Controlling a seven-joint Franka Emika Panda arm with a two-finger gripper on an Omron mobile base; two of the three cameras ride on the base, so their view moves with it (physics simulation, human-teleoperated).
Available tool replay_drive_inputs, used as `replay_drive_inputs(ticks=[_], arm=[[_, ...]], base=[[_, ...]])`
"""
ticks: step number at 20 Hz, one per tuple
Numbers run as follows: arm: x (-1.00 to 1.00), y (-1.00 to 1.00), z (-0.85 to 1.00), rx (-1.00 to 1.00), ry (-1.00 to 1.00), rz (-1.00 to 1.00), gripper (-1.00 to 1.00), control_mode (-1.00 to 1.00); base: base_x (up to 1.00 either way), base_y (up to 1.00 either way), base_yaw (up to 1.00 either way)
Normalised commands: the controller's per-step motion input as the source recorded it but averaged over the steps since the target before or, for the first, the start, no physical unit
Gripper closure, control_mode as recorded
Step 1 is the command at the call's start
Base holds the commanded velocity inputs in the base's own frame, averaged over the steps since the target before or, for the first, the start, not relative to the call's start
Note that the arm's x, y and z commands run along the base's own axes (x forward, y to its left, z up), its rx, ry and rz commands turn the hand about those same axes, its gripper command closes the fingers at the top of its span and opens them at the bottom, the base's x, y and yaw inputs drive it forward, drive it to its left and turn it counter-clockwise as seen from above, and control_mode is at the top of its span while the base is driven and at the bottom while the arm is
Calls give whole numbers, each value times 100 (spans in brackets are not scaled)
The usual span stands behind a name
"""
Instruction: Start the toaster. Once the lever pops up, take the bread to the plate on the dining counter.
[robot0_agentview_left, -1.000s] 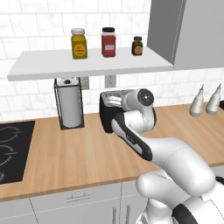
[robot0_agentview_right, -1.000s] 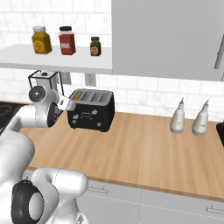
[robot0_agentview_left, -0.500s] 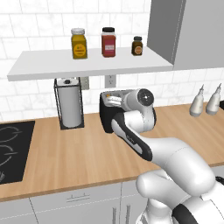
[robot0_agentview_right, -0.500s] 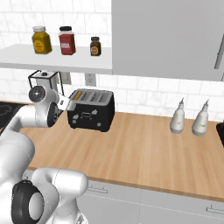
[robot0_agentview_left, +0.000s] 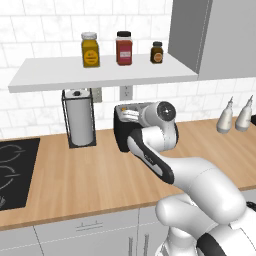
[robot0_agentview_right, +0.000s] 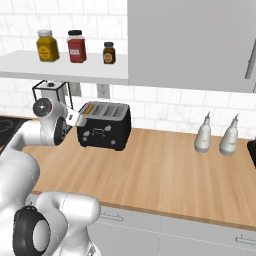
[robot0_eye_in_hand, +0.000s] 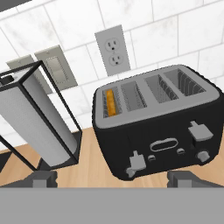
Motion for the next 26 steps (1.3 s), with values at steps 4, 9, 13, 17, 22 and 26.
replay_drive_inputs(ticks=[4, 9, 13, 17, 22, 26], arm=[[0, 0, 0, 0, 0, 0, -100, -100], [0, 0, 0, 0, 0, 0, -100, -100], [0, 0, 0, 0, 0, 0, -100, -100], [0, 0, 0, 0, 0, 0, -100, -100], [0, 0, 0, 0, 0, 0, -100, -100], [0, 0, 0, 0, 0, 0, -100, -100]], base=[[0, 0, 0], [0, 0, 0], [0, 0, 0], [0, 0, 0], [0, 0, 0], [0, 0, 0]])
